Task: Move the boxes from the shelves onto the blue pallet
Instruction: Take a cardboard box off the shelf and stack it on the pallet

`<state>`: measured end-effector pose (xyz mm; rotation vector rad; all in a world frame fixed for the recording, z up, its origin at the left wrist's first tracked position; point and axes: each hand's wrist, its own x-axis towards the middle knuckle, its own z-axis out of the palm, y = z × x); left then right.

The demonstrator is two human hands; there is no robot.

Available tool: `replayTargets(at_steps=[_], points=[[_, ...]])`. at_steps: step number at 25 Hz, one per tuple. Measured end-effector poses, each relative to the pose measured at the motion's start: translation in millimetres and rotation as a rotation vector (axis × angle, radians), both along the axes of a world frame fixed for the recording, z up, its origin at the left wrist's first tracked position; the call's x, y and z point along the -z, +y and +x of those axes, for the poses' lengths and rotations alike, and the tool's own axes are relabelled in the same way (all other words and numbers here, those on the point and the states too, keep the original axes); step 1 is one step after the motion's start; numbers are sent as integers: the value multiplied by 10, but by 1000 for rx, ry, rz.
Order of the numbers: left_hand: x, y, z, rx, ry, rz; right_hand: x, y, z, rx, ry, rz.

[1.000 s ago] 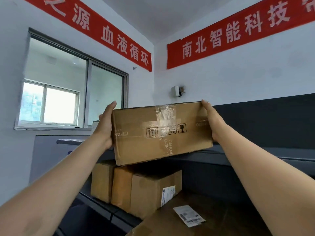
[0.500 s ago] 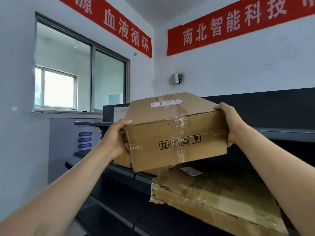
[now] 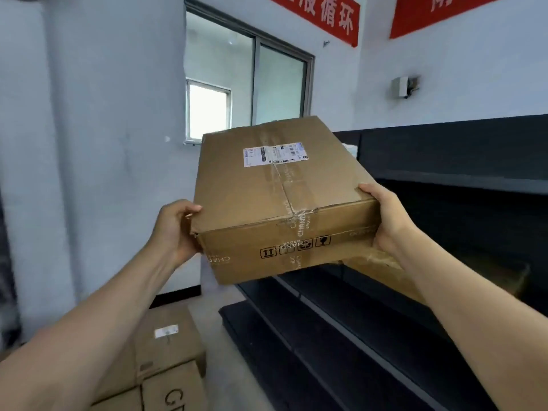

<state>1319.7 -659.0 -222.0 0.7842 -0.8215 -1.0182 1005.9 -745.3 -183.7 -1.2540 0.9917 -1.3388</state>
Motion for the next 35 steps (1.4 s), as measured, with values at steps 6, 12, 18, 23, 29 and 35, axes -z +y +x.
replayTargets(at_steps=[6,12,18,23,29,35], points=[[529,1348,771,-336,-23,245,691,455,1163,-411,10,108],[1556,2522,1442,-550,111,437,1730,999,2526,-556,63,316],[2744,3127,2039,-678,319,565,2829,1484,3642,-568,125,603],[4296,3265,2408,-748,445,540,4314,1752,4273,-475,98,721],[6791,3417,2125,-763,617,632,6702,1663,4541,-595,310,818],[8488,3042,1595,-578,812,759,8513,1252,4620,-580,497,766]])
